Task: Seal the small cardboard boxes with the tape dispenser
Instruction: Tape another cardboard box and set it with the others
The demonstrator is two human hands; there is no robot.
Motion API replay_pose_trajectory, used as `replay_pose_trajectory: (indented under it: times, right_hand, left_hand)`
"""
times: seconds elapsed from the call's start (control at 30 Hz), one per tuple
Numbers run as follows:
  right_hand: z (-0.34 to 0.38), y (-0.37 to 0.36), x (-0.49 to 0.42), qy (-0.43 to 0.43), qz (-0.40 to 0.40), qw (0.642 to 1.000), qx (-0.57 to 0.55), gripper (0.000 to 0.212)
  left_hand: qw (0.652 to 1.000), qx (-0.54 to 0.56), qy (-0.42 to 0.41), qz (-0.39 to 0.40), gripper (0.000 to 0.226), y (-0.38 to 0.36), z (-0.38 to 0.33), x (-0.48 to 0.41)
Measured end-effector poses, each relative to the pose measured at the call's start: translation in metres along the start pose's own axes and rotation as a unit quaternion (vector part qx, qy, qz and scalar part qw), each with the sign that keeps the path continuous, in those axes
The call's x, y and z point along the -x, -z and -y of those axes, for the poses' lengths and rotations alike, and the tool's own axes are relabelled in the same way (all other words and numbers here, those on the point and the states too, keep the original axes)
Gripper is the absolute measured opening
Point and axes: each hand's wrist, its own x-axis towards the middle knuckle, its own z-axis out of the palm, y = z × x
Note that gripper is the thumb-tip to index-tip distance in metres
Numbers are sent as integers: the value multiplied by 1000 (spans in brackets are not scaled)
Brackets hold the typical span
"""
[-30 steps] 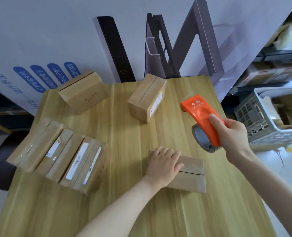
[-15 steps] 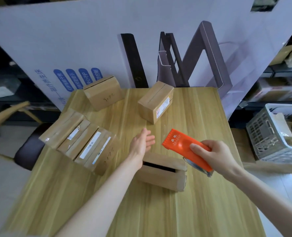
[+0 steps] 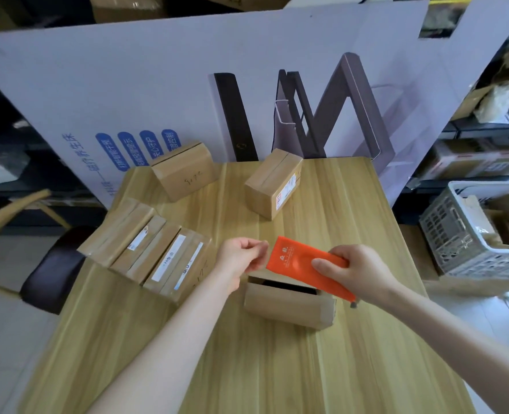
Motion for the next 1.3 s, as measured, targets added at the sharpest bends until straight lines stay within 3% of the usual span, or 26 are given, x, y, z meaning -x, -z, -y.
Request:
replay_pose_trajectory:
  times: [0.1, 0.33, 0.57, 0.87, 1.3]
  right_hand:
    - [4, -13, 4, -2, 1, 999, 33, 34]
    - [-1, -22, 17, -10, 26, 1000, 5, 40]
    - [-25, -2, 23, -40, 34, 998, 16, 34]
    - [-22, -16, -23, -74, 29, 970, 228, 48]
    - [-20, -47, -66, -99, 64, 938, 325, 45]
  left_hand:
    - [999, 2, 28, 15, 5, 14, 8, -1]
    - [996, -60, 43, -49, 16, 35, 20, -9]
    - [990, -81, 50, -102, 12, 59, 31, -15]
    - [987, -83, 53, -126, 6, 54, 47, -26]
    - [977, -111, 101, -154, 7, 47, 97, -52]
